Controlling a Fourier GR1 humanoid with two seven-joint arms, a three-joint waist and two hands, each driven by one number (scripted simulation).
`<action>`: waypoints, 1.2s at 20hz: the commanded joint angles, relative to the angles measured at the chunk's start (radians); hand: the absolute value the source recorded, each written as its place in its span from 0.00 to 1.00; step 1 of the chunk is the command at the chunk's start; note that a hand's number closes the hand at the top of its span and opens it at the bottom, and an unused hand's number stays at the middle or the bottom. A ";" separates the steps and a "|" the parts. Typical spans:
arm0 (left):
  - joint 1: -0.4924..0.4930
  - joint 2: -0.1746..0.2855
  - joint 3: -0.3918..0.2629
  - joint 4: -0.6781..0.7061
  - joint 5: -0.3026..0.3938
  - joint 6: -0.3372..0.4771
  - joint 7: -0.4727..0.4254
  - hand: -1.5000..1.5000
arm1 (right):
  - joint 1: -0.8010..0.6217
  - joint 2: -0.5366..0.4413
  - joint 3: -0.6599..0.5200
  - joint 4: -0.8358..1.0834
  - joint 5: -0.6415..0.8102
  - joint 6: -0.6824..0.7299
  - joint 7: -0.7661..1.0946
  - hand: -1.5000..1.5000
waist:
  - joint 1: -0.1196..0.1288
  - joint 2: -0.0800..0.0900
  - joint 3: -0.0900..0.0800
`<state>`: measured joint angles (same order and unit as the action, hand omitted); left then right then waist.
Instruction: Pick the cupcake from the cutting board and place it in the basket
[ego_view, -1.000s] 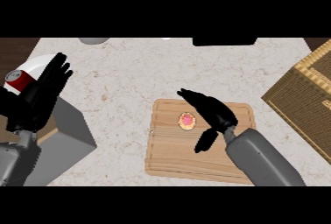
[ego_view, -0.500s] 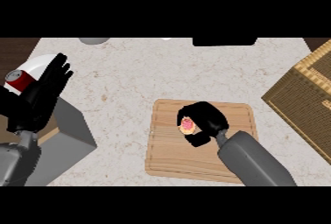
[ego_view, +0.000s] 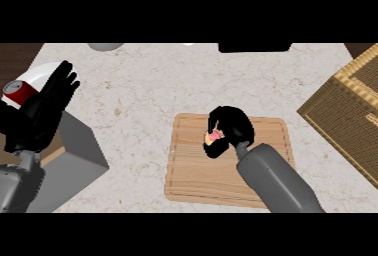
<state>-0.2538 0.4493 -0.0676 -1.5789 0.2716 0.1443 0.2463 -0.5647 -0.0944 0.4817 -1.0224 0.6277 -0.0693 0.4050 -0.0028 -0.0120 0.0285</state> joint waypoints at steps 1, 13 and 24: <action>0.068 0.001 0.003 0.078 0.000 0.000 0.022 0.50 | -0.022 0.069 -0.112 0.078 0.053 -0.179 0.286 1.00 | 0.002 0.022 -0.032; 0.069 -0.030 -0.019 0.119 -0.025 -0.007 -0.014 0.50 | -0.157 0.094 0.007 -0.096 0.050 -0.660 0.501 1.00 | 0.035 0.014 -0.029; 0.091 -0.006 0.026 0.127 -0.017 -0.007 -0.005 0.50 | -0.408 0.090 -0.059 -0.091 0.409 -0.585 0.836 1.00 | -0.023 -0.004 -0.032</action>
<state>-0.2623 0.4445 -0.0616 -1.5583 0.2601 0.1332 0.2557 -0.9115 -0.0065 0.4646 -1.0806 0.9414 -0.6784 1.0551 -0.0018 -0.0221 0.0264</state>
